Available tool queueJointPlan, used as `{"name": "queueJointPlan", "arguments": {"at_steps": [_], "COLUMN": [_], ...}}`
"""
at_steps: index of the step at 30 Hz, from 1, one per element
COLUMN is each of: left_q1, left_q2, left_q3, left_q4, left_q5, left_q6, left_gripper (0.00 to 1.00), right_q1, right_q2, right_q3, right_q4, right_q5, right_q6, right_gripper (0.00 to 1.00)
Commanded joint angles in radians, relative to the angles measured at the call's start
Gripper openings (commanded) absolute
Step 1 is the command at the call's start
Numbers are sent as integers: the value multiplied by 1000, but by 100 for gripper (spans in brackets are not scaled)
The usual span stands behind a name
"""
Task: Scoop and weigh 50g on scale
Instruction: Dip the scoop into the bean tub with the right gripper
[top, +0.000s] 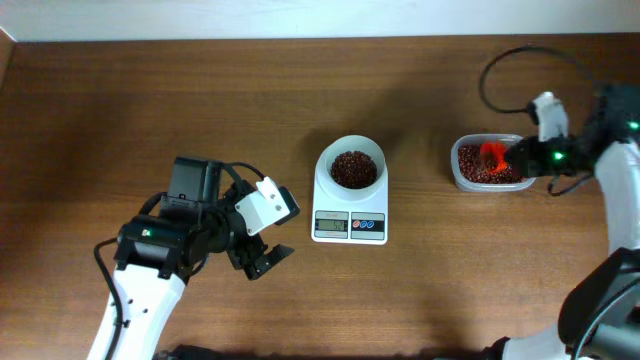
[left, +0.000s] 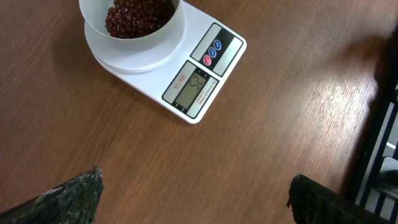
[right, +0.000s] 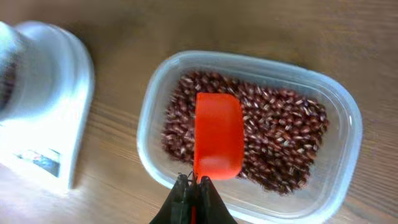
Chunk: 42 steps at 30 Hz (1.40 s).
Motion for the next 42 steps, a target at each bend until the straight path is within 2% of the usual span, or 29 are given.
{"name": "queueJointPlan", "arguments": {"at_steps": [1,5,9,13,19,22,32,42], "left_q1": [4,4,4,4,4,4,4,4], "left_q2": [-2,-2,-2,-2,-2,-2,-2,-2], "left_q3": [16,16,16,16,16,16,16,16], "left_q4": [1,1,1,1,1,1,1,1], "left_q5": [18,18,18,18,18,18,18,18], "left_q6": [13,13,13,13,13,13,13,13], "left_gripper": [99,99,99,99,99,99,99,99], "right_q1": [64,65,114,222,261,298,297,120], "right_q2": [-25,-29,-32,-31,-20,-3,139,142], "right_q3": [10,33,117,116,114,103,102,103], "right_q4": [8,-7,-22,-71,-75,-79,-64,-43], "right_q5": [229,337,333,338,333,334,337,313], "right_q6": [37,79,109,112,113,158,192,217], "right_gripper": [4,4,4,4,4,4,4,4]}}
